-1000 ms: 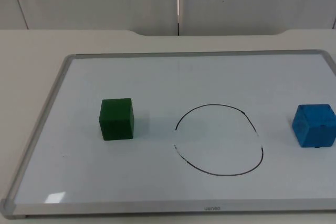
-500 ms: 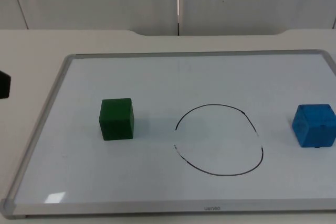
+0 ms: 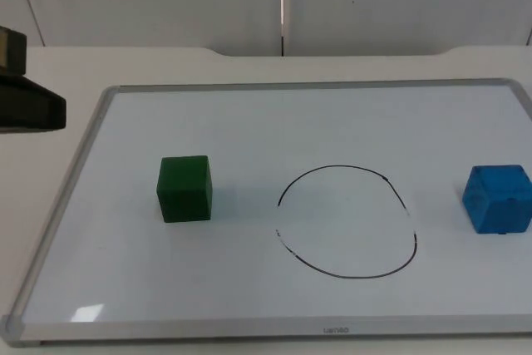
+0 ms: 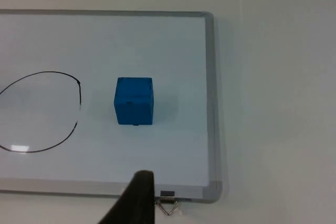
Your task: Push the two cubes into the marked area.
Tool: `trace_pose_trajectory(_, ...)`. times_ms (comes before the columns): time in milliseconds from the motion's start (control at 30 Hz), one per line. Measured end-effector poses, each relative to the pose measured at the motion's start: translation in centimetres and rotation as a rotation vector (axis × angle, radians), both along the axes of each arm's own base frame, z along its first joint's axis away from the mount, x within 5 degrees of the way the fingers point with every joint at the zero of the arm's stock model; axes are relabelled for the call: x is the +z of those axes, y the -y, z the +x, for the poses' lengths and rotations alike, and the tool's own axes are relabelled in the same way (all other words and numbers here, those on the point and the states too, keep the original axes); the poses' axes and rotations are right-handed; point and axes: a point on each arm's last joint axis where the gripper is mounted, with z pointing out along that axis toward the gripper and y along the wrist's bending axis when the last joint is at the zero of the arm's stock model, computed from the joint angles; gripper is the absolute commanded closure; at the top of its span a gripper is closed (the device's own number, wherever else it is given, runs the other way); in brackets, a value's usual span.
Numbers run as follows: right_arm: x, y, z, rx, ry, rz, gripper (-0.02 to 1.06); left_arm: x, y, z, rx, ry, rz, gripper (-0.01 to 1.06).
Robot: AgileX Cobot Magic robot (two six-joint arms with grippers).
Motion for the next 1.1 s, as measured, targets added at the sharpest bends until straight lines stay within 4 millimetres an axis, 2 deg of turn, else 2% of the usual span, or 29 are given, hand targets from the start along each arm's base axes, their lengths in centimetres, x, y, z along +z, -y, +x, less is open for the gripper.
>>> trace_pose_trajectory(367,0.0,0.0,0.0,0.000,0.000,0.000,-0.01,-2.3,-0.2,2.1,0.042,-0.035,-0.008,1.05)
trace_pose_trajectory(833,0.0,0.0,0.0,0.000,0.000,0.000,-0.01,-6.2,-0.3,5.0,0.087,-0.053,-0.043,1.05)
trace_pose_trajectory(1100,0.0,0.0,0.0,0.000,0.000,0.000,-0.01,-7.1,0.1,6.4,0.076,-0.055,-0.018,1.05)
